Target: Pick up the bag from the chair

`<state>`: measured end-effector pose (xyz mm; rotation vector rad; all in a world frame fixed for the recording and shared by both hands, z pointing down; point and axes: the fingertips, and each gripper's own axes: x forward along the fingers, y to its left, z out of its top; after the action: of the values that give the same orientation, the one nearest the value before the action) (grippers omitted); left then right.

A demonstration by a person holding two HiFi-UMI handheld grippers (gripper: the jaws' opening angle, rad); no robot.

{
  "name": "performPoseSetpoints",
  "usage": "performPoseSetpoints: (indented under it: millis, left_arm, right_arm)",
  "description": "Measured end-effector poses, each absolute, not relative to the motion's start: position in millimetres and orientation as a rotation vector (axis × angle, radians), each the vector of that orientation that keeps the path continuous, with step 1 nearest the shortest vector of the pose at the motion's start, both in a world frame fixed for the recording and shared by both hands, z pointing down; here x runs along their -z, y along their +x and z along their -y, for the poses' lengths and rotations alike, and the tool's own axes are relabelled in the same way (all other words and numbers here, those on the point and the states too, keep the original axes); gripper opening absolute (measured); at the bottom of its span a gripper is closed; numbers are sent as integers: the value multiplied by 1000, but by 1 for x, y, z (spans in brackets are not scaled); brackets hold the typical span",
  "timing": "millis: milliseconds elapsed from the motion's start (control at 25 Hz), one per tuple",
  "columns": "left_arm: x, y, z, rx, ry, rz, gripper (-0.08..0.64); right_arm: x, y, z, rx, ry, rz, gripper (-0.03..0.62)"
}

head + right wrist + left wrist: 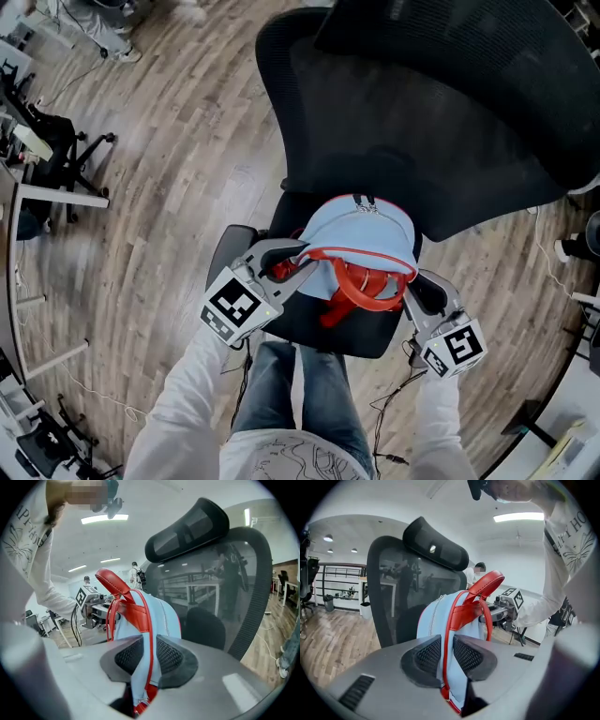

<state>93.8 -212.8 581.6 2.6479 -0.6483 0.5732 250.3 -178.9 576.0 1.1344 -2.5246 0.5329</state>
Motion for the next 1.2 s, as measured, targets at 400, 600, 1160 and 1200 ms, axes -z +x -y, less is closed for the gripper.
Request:
performPoseSetpoints:
  millis: [400,600,1160,1200]
  left_arm:
    - [-458,80,203,-489,2821,695,81]
    - [-389,88,194,-397,2909,725,83]
    - [-267,61,153,-229,3047,815,86]
    - [-262,60,150,-222,3053,815,86]
  right_arm:
    - [-449,239,164,-327,1249,2565,92]
    - [-386,244,152,-212,1287,2597,92]
    - [-267,219,106,21,1414,2634,92]
    - [-263,217,103,29,1421,2633,92]
